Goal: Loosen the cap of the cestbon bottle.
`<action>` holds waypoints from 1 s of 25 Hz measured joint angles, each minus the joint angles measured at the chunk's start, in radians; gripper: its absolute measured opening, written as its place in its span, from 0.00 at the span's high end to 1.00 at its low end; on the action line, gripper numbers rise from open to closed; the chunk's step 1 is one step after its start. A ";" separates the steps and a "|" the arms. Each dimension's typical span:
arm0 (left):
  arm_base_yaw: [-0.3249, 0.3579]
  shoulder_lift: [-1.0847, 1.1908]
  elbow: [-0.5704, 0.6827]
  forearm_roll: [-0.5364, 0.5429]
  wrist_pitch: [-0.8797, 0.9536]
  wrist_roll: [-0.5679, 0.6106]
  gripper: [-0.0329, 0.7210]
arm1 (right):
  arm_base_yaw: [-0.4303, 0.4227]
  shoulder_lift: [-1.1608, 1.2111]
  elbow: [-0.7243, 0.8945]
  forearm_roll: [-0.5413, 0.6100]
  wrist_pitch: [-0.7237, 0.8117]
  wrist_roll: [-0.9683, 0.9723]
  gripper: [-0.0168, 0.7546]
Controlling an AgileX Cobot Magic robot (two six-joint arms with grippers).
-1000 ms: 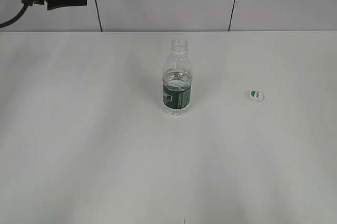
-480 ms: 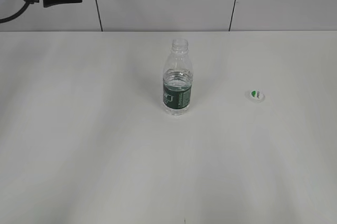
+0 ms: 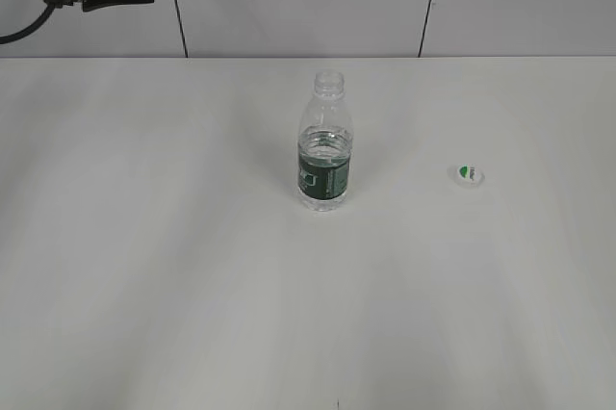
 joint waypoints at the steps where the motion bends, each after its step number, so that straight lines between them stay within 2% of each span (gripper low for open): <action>1: 0.000 0.000 0.000 0.000 -0.009 0.000 0.43 | 0.000 0.000 0.000 0.000 0.000 0.000 0.25; 4: -0.007 -0.001 0.000 0.000 -0.016 0.000 0.45 | 0.000 0.000 0.000 0.000 0.000 0.000 0.25; 6: -0.030 -0.008 0.001 0.000 0.043 -0.013 0.45 | 0.000 0.000 0.000 0.000 0.000 0.000 0.25; 9: -0.081 -0.040 0.021 0.000 0.240 -0.073 0.45 | 0.000 0.000 0.000 0.000 0.000 0.000 0.25; 17: -0.230 -0.123 0.121 -0.003 0.756 -0.077 0.38 | 0.000 0.000 0.000 0.000 -0.001 0.000 0.25; 21: -0.261 -0.125 0.205 -0.004 0.937 -0.077 0.29 | 0.000 0.000 0.000 0.000 -0.001 0.000 0.25; 25: -0.293 -0.149 0.313 -0.013 1.164 -0.077 0.27 | 0.000 0.000 0.000 0.000 -0.001 0.000 0.25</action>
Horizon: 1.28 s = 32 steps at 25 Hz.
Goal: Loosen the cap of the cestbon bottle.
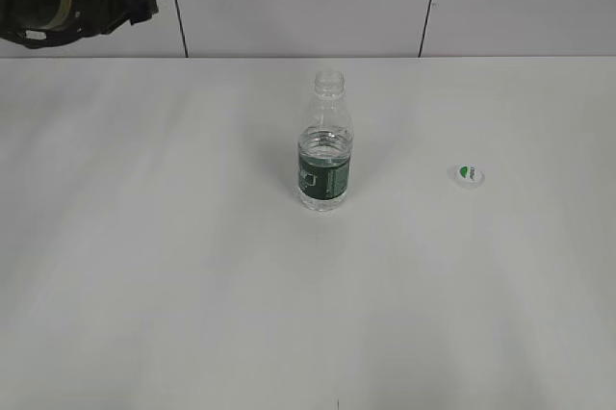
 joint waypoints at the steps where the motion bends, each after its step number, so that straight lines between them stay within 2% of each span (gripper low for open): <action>1: -0.006 -0.007 0.017 0.000 0.028 0.003 0.26 | 0.000 0.000 0.000 0.000 0.000 0.000 0.25; 5: -0.011 -0.025 0.068 0.001 0.078 0.097 0.26 | 0.000 0.000 0.000 0.000 0.000 0.000 0.25; 13: -0.012 -0.035 0.090 0.000 0.257 0.192 0.26 | 0.000 0.000 0.000 0.000 0.000 0.000 0.25; 19: -0.012 -0.035 0.092 0.000 0.270 0.237 0.26 | 0.000 0.000 0.000 0.000 0.000 0.000 0.25; 23: -0.010 -0.035 0.092 -0.006 0.210 0.251 0.26 | 0.000 0.000 0.000 0.000 0.000 0.000 0.25; 28: 0.004 -0.040 0.094 -0.191 0.070 0.503 0.26 | 0.000 0.000 0.000 0.000 0.000 0.000 0.25; 32: 0.004 -0.045 0.094 -0.439 0.178 0.753 0.26 | 0.000 0.000 0.000 0.000 0.000 0.000 0.25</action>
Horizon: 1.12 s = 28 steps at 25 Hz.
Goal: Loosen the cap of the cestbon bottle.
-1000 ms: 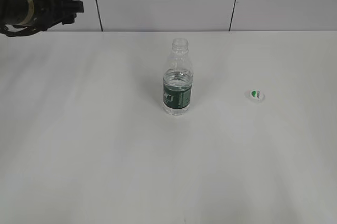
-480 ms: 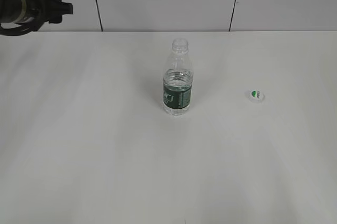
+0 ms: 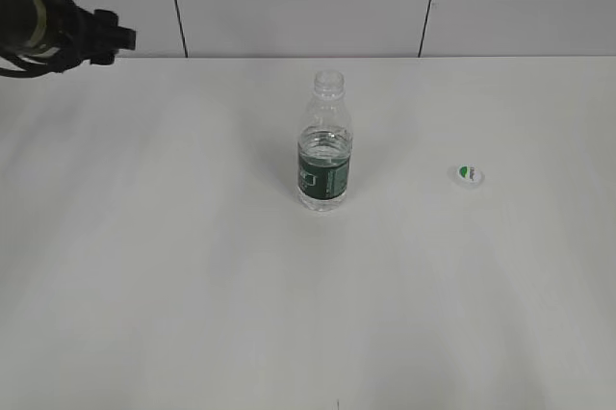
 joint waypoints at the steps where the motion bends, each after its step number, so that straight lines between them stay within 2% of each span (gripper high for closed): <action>1: 0.000 0.000 0.000 -0.037 0.038 0.038 0.26 | 0.000 0.000 0.000 0.000 0.000 0.000 0.25; 5: 0.001 0.000 0.000 -0.106 0.111 0.086 0.26 | 0.000 0.000 0.000 0.000 0.000 0.000 0.25; 13: 0.001 -0.013 0.000 -0.166 0.092 0.095 0.26 | 0.000 0.000 0.000 0.000 0.000 0.000 0.25; 15: 0.002 -0.021 0.000 -0.211 0.081 0.146 0.26 | 0.000 0.000 0.000 0.000 0.000 0.000 0.25; 17: 0.007 -0.033 0.000 -0.322 0.072 0.257 0.26 | 0.000 0.000 0.000 0.000 0.000 0.000 0.25; 23: 0.022 -0.070 0.000 -0.834 0.109 0.817 0.26 | 0.000 0.000 0.000 0.000 0.000 0.000 0.25; 28: 0.022 -0.111 -0.040 -1.122 0.273 1.086 0.26 | 0.000 0.000 0.000 0.000 0.000 0.000 0.25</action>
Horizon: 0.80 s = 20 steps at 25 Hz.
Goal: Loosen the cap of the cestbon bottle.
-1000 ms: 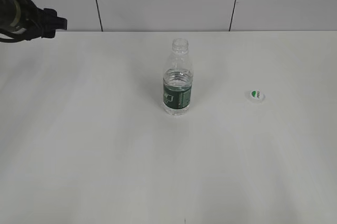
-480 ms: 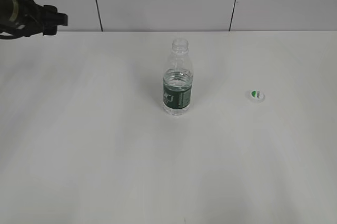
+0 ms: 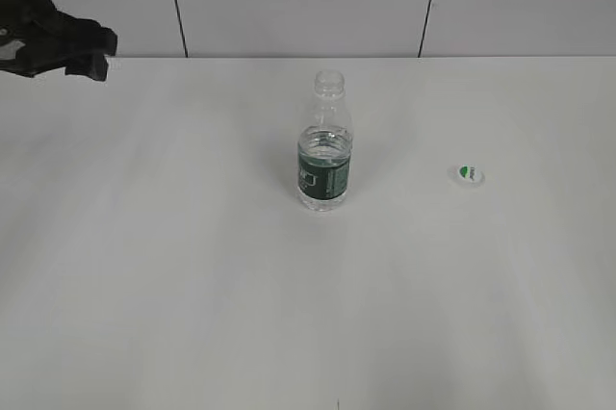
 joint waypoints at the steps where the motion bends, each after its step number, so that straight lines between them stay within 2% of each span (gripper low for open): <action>1: 0.000 -0.010 -0.012 -0.047 0.036 0.039 0.26 | 0.000 0.000 0.000 0.000 0.000 0.000 0.25; 4: 0.009 -0.034 -0.025 -0.160 0.101 0.106 0.26 | 0.000 0.000 0.000 0.000 0.000 0.000 0.25; 6: 0.026 -0.046 -0.028 -0.178 0.142 0.117 0.26 | 0.000 0.000 0.000 0.000 0.000 0.000 0.25; 12: 0.039 -0.088 -0.033 -0.101 0.322 0.125 0.26 | 0.000 0.000 0.000 0.000 0.000 0.000 0.25; 15: 0.039 -0.162 -0.013 -0.091 0.351 0.125 0.26 | 0.000 0.000 0.000 0.000 0.000 0.000 0.25; 20: 0.039 -0.357 0.140 -0.091 0.351 0.125 0.26 | 0.000 0.000 0.000 0.000 0.000 0.000 0.25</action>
